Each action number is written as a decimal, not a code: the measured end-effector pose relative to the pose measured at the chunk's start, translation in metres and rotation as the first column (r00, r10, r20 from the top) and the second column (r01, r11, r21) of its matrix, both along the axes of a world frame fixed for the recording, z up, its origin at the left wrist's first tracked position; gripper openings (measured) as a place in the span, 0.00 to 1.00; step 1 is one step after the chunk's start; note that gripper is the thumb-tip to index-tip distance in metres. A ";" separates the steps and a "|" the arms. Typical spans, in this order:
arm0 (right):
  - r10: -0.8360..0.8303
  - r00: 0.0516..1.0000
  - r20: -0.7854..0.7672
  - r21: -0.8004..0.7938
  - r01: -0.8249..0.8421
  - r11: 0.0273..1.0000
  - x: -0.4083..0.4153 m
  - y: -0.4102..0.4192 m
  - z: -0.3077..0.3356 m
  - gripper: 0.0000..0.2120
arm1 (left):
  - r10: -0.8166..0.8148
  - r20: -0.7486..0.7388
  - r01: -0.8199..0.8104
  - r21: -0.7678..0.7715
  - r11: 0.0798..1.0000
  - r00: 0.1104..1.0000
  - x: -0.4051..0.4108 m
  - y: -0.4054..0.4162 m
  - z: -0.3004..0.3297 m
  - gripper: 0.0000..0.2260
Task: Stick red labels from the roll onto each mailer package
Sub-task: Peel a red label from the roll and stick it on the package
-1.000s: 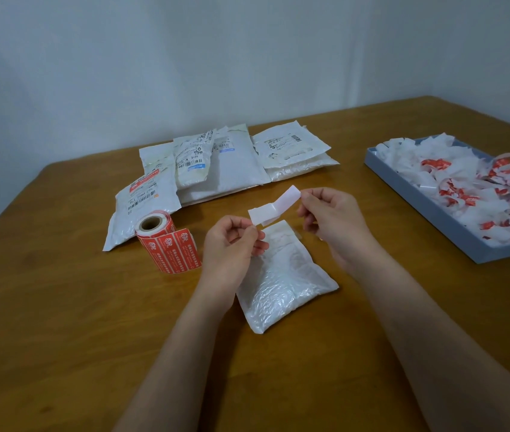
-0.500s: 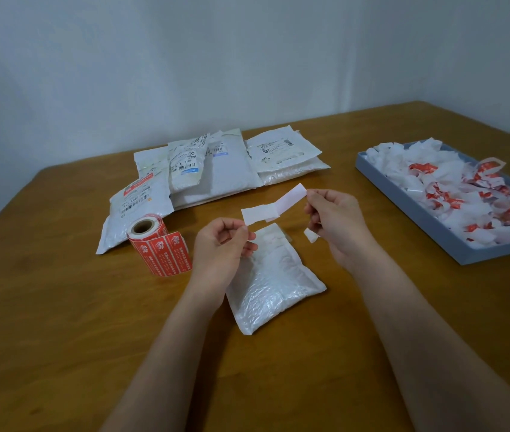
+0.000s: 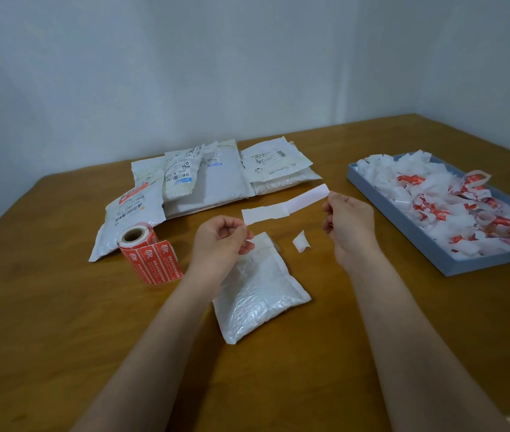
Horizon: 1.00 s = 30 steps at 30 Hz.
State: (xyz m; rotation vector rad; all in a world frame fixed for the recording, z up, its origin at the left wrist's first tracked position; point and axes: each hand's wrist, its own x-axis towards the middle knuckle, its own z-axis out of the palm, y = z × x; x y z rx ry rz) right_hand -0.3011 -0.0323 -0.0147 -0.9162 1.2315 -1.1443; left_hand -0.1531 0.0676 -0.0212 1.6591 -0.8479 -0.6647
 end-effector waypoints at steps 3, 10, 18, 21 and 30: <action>-0.062 0.998 -0.009 0.009 0.062 0.998 -0.002 -0.003 -0.002 0.06 | 0.003 0.009 -0.003 0.018 1.000 1.000 -0.003 -0.007 0.000 0.04; -0.244 0.968 0.059 0.021 0.243 0.970 -0.009 -0.008 -0.003 0.08 | 0.017 -0.011 -0.017 0.008 1.000 1.000 -0.004 -0.016 0.003 0.04; -0.224 0.970 0.099 -0.063 0.231 0.971 -0.002 -0.003 -0.002 0.07 | -0.106 0.093 0.106 0.002 0.994 0.990 -0.019 -0.033 0.005 0.04; -0.203 0.975 0.086 -0.100 0.211 0.972 0.000 -0.001 -0.001 0.06 | -0.160 0.108 0.158 0.022 0.987 0.981 -0.025 -0.038 0.008 0.10; -0.148 0.984 0.101 -0.193 0.165 0.967 0.003 0.002 -0.002 0.05 | -0.188 0.196 0.186 0.029 0.982 0.962 -0.028 -0.040 0.014 0.08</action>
